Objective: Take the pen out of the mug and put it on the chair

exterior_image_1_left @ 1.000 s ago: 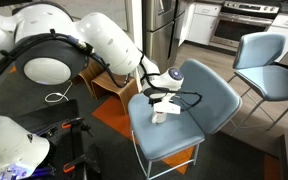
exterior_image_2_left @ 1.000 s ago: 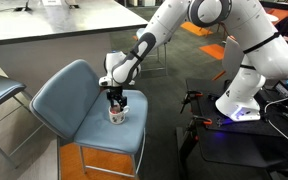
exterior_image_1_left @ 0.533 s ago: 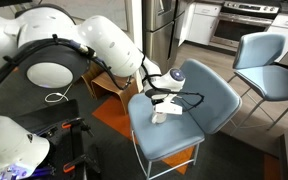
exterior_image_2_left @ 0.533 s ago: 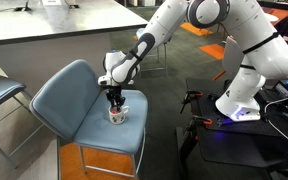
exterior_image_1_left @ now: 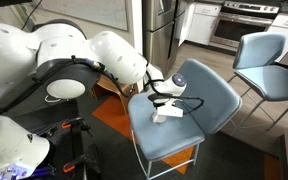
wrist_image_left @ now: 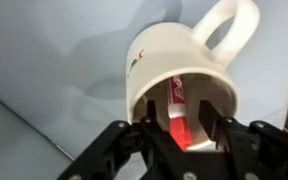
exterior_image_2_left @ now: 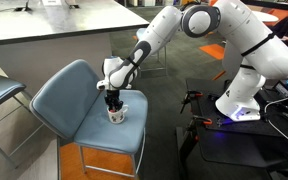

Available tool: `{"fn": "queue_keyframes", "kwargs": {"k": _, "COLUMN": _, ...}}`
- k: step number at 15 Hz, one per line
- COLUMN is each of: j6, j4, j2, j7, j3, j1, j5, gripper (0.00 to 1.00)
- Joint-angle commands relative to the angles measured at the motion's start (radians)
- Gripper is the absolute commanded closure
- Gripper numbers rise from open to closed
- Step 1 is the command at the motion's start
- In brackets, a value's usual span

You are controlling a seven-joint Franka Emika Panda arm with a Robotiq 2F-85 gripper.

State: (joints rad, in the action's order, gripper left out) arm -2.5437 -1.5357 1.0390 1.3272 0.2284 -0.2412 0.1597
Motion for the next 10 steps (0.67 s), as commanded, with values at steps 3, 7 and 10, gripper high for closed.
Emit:
{"fn": "queue_keyframes", "kwargs": {"k": 3, "j6": 0.062, "j4": 0.082, "j2": 0.041, "j7": -0.007, "j3": 0.015, "j1": -0.015, "j5": -0.024, "gripper": 0.79}}
{"fn": "queue_keyframes", "kwargs": {"k": 7, "j6": 0.083, "j4": 0.060, "j2": 0.007, "j7": -0.015, "j3": 0.009, "j1": -0.010, "j5": -0.027, "gripper": 0.96}}
{"fn": "queue_keyframes", "kwargs": {"k": 10, "j6": 0.094, "j4": 0.012, "j2": -0.033, "j7": -0.034, "j3": 0.003, "j1": 0.002, "j5": -0.029, "gripper": 0.95}}
